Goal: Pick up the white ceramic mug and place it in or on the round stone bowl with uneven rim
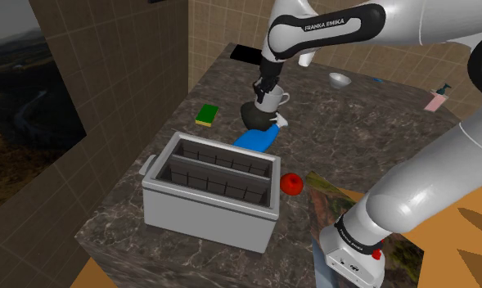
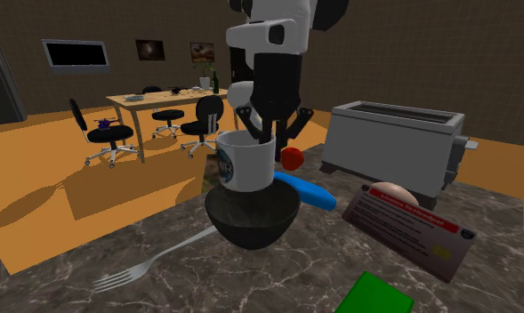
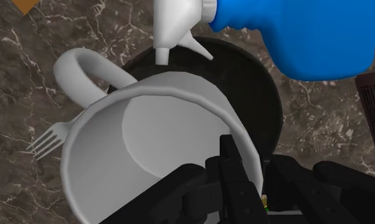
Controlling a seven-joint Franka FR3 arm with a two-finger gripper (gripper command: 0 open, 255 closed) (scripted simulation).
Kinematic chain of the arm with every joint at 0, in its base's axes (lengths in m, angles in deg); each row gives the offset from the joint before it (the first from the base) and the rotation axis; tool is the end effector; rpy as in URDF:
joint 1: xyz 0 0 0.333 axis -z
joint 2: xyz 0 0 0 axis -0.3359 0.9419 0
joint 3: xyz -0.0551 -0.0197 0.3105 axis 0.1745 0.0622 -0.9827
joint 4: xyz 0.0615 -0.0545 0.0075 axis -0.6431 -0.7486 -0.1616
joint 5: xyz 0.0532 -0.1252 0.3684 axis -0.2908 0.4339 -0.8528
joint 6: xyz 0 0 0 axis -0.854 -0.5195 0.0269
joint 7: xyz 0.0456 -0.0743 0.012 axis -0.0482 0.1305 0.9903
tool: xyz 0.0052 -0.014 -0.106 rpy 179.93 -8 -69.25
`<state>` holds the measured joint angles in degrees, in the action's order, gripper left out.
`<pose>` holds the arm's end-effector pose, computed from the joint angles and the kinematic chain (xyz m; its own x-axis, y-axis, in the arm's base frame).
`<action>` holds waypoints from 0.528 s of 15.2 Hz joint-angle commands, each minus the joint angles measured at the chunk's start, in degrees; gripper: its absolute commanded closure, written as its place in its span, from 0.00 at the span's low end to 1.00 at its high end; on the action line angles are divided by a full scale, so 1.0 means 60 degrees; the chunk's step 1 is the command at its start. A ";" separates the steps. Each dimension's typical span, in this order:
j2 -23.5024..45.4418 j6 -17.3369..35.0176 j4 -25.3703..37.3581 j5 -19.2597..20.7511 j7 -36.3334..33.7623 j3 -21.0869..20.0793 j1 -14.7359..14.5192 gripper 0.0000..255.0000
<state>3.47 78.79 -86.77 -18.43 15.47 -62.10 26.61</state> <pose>0.5159 -0.0527 0.4668 0.9988 0.0068 0.0488 0.0045 -0.9989 0.0475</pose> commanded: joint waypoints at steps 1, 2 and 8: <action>0.0083 0.0270 -0.0181 0.0009 -0.0016 -0.0001 0.0000 1.00; 0.0123 0.0398 -0.0269 0.0013 -0.0023 -0.0001 0.0001 1.00; 0.0231 0.0716 -0.0479 0.0025 -0.0040 -0.0001 0.0003 1.00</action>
<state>4.86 83.02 -89.60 -18.28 15.21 -62.12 26.62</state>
